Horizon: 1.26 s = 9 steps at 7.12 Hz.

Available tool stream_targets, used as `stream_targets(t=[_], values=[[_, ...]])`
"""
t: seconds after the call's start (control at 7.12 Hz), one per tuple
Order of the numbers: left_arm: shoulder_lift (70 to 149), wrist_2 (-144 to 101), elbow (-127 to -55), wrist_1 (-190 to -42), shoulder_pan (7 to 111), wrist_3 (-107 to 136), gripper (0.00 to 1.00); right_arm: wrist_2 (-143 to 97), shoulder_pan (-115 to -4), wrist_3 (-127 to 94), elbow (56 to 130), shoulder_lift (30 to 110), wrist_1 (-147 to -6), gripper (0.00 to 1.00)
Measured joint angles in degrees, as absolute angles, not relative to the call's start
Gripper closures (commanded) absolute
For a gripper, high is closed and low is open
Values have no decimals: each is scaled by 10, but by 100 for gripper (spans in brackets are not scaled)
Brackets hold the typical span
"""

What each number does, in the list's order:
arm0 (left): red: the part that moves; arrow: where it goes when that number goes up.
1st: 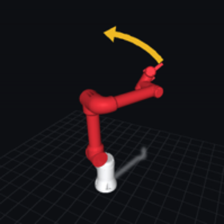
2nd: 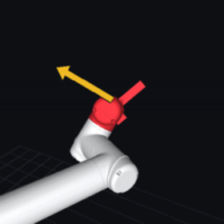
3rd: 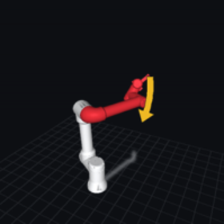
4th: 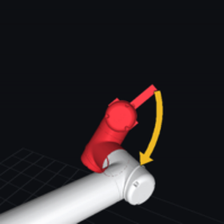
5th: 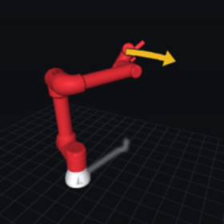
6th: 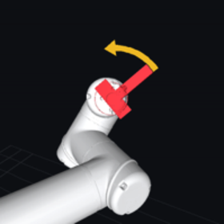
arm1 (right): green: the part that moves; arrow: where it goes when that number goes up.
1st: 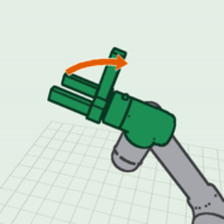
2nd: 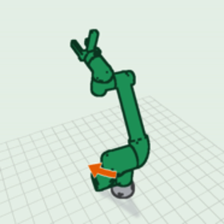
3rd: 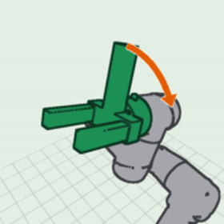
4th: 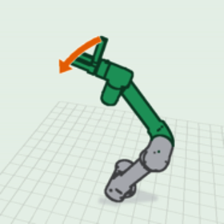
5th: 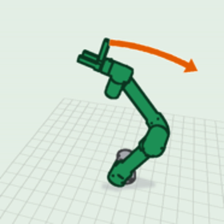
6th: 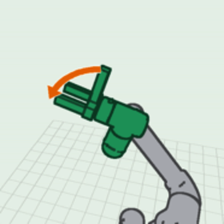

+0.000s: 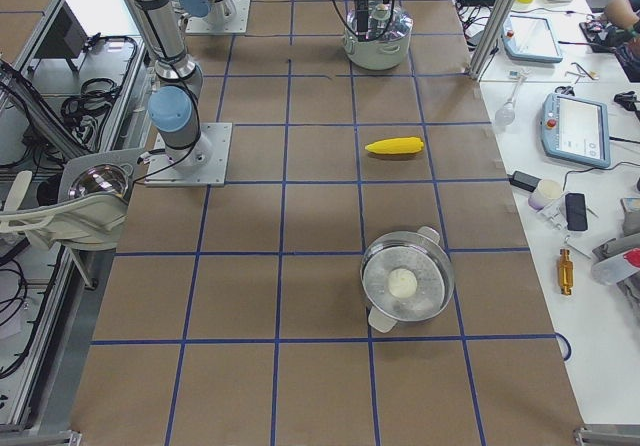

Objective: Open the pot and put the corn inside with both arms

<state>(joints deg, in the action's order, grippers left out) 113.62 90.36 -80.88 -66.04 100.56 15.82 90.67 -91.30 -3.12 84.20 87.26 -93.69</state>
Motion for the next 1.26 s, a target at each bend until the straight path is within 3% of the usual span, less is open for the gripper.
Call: stream_targets(t=[0.28,0.42,0.7,0.98,1.26], values=[[1149,906,-816,-648,1006,152,3,906,-913,-32,842,873,-937,0],[1154,906,-816,-647,1006,149,16,906,-913,-32,842,873,-937,0],[1155,906,-816,-647,1006,147,32,906,-913,-31,842,873,-937,0],[1154,906,-818,-647,1006,146,37,906,-913,-31,842,872,-937,0],[1153,906,-818,-647,1005,144,49,906,-913,-32,842,872,-937,0]])
